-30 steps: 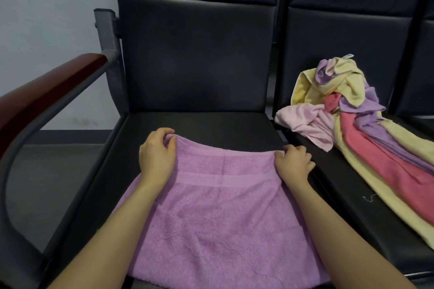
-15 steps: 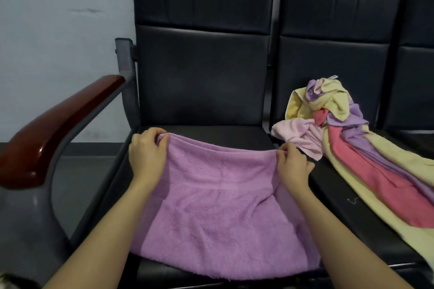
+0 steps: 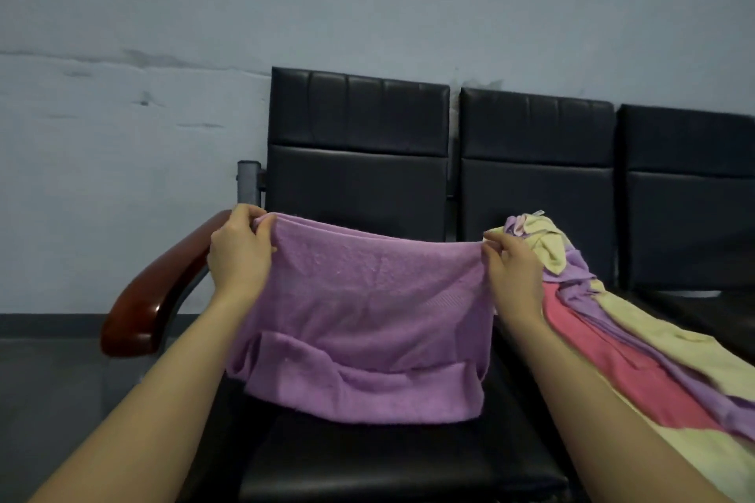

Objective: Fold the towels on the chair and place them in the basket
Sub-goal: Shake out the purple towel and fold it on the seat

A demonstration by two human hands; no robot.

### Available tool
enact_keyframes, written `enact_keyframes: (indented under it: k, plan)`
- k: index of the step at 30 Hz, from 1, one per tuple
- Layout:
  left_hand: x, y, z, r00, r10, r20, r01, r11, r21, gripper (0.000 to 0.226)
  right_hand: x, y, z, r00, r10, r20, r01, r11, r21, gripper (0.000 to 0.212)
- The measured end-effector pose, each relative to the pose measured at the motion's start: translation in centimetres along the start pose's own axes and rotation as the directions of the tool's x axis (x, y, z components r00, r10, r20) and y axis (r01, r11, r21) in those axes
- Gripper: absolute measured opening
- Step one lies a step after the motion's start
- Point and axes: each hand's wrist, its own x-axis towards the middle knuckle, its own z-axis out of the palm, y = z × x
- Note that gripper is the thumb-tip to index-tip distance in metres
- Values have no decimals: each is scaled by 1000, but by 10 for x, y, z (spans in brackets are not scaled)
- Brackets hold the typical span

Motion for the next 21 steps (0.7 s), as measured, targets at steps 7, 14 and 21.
enact_keyframes:
  k: [7, 14, 21]
  plan:
    - [23, 43, -30, 992, 99, -78, -102, 994, -26, 19, 32, -61, -27, 986, 161, -43, -122, 876, 466, 22]
    - [29, 64, -49, 991, 96, -97, -108, 986, -126, 20, 37, -85, -51, 996, 70, -61, -48, 950, 308, 24]
    - [19, 67, -56, 994, 37, -98, -51, 989, -141, 22, 25, -88, -61, 993, 115, 33, -120, 969, 215, 18]
